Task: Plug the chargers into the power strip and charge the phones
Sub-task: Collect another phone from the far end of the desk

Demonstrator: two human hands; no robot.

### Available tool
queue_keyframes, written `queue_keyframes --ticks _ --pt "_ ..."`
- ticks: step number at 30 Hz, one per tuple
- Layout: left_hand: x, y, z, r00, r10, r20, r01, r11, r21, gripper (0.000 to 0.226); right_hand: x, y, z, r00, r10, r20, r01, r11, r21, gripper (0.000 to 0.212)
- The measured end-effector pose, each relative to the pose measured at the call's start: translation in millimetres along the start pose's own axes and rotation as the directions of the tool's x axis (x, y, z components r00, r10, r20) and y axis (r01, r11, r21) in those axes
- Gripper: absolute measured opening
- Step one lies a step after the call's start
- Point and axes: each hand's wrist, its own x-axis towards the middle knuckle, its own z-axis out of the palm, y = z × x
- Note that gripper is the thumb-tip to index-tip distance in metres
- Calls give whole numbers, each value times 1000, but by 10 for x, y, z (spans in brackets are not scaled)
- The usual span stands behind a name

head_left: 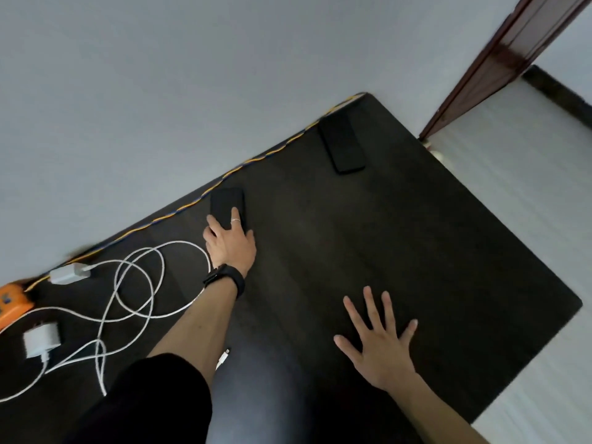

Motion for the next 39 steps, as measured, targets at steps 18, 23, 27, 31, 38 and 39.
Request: queue_keyframes --ticks 18,23,27,31,38,39 --pt "-2387 8 -445 860 -12 509 457 461 -761 90 -355 -237 -743 982 58 178 -142 852 504 67" --pt "-3521 -279 -362 890 -32 455 375 621 -689 85 -1181 -576 -536 935 -185 302 -186 470 863 27" --pt "-4219 -566 -249 936 -122 331 301 766 -568 94 -1584 -692 86 961 -220 168 -17 558 830 4" --pt "-4768 -869 -120 901 -291 322 410 814 -411 104 -1901 -827 590 911 -330 249 9 618 786 8" --pt "-5247 -1662 -45 739 -593 321 673 617 -409 89 -2265 -1390 1123 827 -491 273 268 772 576 24" --pt "-5269 -1816 -49 710 -629 316 701 591 -398 88 -2261 -1435 1160 827 -496 266 300 788 537 33"
